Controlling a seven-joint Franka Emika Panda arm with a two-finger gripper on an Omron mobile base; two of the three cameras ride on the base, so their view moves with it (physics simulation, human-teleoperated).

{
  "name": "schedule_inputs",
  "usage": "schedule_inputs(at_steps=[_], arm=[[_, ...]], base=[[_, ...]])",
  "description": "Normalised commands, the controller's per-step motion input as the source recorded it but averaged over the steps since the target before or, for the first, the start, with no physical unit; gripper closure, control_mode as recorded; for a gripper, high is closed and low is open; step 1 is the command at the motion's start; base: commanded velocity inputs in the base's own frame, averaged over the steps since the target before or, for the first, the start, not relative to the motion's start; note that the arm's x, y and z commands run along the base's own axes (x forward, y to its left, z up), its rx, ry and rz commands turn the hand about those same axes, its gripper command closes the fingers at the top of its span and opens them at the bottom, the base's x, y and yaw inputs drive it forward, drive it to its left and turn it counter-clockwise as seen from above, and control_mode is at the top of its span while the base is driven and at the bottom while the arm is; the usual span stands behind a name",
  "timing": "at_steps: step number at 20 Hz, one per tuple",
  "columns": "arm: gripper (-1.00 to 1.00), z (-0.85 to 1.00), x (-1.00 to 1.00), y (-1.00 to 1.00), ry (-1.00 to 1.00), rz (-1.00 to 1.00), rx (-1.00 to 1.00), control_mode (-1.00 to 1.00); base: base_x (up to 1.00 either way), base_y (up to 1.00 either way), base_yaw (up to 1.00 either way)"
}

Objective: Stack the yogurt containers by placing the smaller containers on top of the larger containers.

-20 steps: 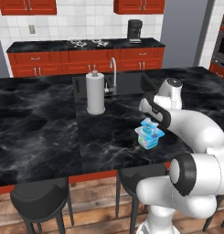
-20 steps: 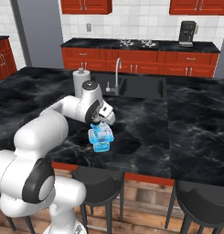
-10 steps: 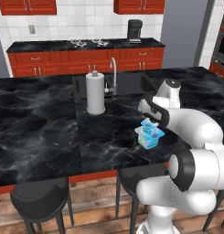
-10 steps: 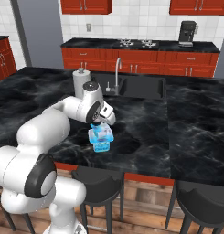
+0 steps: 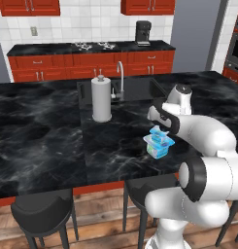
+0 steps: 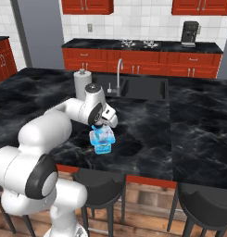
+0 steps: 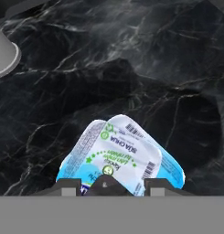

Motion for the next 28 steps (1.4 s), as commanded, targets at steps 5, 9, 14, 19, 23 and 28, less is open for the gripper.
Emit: schedule_inputs(at_steps=[5, 9, 14, 19, 23, 28], arm=[[1.0, -0.07, 0.12, 0.0, 0.0, 0.0, 0.0, -1.0], [1.0, -0.08, 0.03, 0.0, 0.04, 0.0, 0.0, -1.0], [1.0, -0.06, 0.05, 0.0, 0.02, 0.0, 0.0, -1.0], [1.0, -0.05, 0.03, 0.0, 0.02, 0.0, 0.0, -1.0], [1.0, -0.03, 0.04, 0.0, 0.02, 0.0, 0.0, -1.0], [1.0, -0.01, 0.03, 0.0, 0.01, 0.0, 0.0, -1.0]], base=[[0.0, 0.0, 0.0], [0.0, 0.0, 0.0], [0.0, 0.0, 0.0], [0.0, 0.0, 0.0], [0.0, 0.0, 0.0], [0.0, 0.0, 0.0]])
